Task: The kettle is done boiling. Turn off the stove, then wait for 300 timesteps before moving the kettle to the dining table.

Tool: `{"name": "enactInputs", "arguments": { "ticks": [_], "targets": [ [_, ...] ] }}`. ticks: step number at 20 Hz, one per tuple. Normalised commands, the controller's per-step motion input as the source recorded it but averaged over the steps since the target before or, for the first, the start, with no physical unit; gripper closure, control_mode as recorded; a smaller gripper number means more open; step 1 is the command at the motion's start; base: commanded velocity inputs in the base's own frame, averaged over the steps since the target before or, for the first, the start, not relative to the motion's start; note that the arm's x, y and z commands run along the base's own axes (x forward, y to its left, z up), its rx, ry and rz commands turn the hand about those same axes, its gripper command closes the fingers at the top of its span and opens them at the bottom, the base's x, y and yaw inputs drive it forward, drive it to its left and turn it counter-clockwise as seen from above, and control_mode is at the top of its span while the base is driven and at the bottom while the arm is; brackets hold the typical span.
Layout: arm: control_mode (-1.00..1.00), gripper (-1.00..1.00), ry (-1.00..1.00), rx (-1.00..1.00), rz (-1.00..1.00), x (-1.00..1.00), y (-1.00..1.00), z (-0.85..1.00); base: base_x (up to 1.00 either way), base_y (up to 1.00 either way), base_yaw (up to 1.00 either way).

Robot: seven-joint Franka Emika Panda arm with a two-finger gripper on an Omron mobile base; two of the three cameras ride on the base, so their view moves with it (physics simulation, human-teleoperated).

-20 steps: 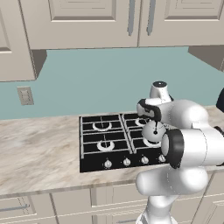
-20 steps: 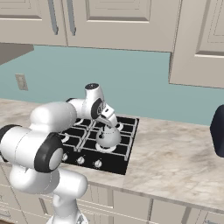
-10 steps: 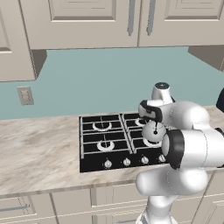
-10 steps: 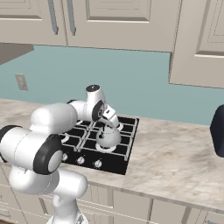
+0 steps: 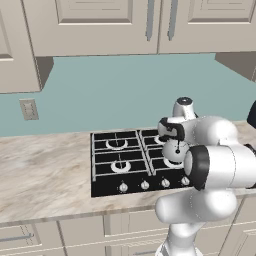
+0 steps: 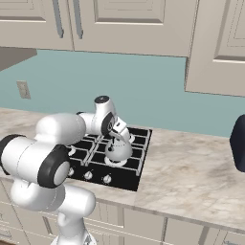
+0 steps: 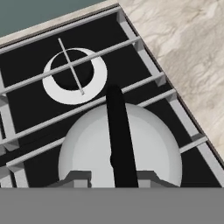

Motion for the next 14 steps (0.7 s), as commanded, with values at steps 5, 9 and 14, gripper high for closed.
{"name": "enactInputs", "arguments": {
  "ticks": [5, 9, 14],
  "targets": [
    [-1.00, 1.00, 0.00, 0.00, 0.00, -0.09, 0.00, 0.01, 0.00, 0.00, 0.00],
    [-1.00, 1.00, 0.00, 0.00, -0.05, -0.34, 0.00, 0.17, 0.00, 0.00, 0.00],
    [-1.00, 1.00, 0.00, -0.01, -0.06, -0.41, 0.00, 0.35, 0.00, 0.00, 0.00]
  ]
}}
